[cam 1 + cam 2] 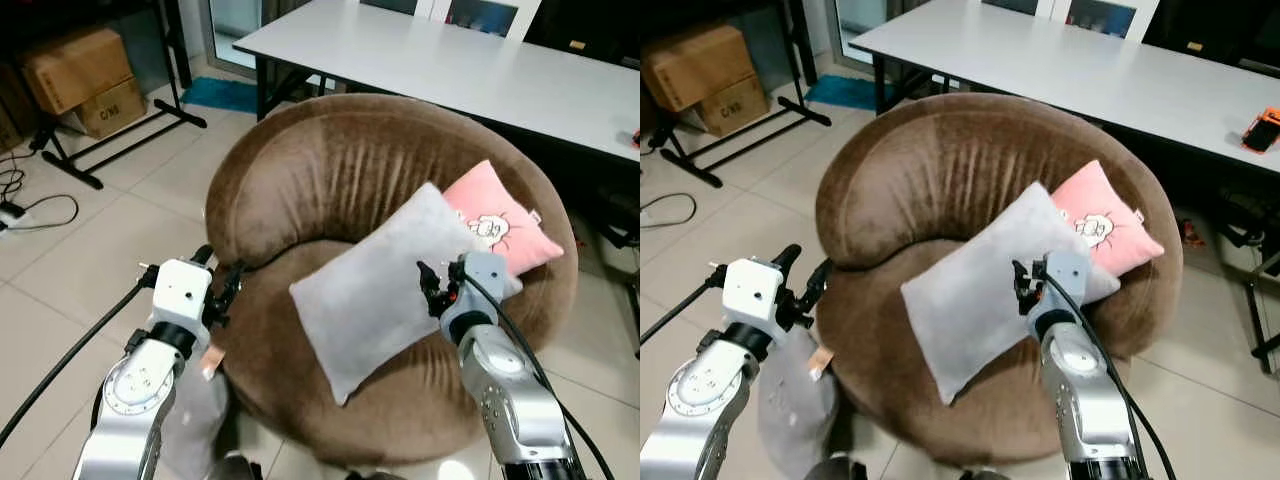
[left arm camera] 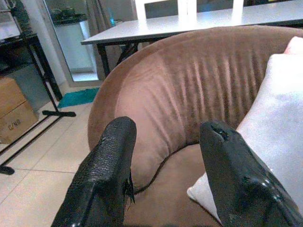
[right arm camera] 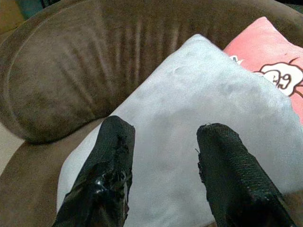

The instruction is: Move the pillow to the sofa from floor

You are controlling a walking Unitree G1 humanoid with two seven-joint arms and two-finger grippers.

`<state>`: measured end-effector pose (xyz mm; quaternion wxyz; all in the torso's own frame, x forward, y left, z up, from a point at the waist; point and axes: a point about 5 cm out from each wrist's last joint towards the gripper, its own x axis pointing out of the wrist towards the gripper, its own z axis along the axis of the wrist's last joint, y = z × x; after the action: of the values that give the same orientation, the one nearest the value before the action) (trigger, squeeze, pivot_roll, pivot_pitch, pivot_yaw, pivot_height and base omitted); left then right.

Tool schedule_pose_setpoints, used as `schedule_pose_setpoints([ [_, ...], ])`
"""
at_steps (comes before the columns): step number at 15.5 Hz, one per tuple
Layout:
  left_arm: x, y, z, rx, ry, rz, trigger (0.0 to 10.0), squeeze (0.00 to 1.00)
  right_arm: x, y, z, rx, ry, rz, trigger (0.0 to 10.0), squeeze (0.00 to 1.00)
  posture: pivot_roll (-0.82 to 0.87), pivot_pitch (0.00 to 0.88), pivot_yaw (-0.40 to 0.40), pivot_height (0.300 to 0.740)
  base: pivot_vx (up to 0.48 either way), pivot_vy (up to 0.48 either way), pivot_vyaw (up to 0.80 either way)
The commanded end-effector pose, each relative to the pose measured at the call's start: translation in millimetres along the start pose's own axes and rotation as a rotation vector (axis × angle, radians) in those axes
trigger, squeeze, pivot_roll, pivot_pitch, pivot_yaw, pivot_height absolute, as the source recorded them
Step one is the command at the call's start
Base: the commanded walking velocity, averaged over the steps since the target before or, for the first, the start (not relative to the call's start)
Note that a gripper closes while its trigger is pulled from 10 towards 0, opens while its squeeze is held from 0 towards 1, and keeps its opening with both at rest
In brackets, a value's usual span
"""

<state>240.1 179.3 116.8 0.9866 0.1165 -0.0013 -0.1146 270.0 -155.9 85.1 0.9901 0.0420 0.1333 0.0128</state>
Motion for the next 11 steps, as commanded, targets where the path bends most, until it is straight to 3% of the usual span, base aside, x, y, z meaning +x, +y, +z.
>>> schedule_pose_setpoints([
  [1,-0.6,0.3,1.6,0.017,-0.008,0.008,10.0,0.0,1.3,0.8,4.9,-0.023,-0.01,0.007,10.0,0.0,0.04,0.0,-0.062,0.74,-0.289,0.0,0.0],
  [6,1.7,2.7,2.0,0.011,-0.012,0.045,10.0,0.0,4.3,-0.4,8.4,-0.045,-0.003,0.013,10.0,0.0,0.03,0.0,-0.071,0.74,-0.284,0.0,0.0],
  [11,2.7,4.7,0.1,-0.002,-0.001,0.078,10.0,0.0,5.3,-1.5,9.7,-0.069,-0.003,0.016,10.0,0.0,0.03,0.0,-0.07,0.74,0.0,0.0,0.0],
])
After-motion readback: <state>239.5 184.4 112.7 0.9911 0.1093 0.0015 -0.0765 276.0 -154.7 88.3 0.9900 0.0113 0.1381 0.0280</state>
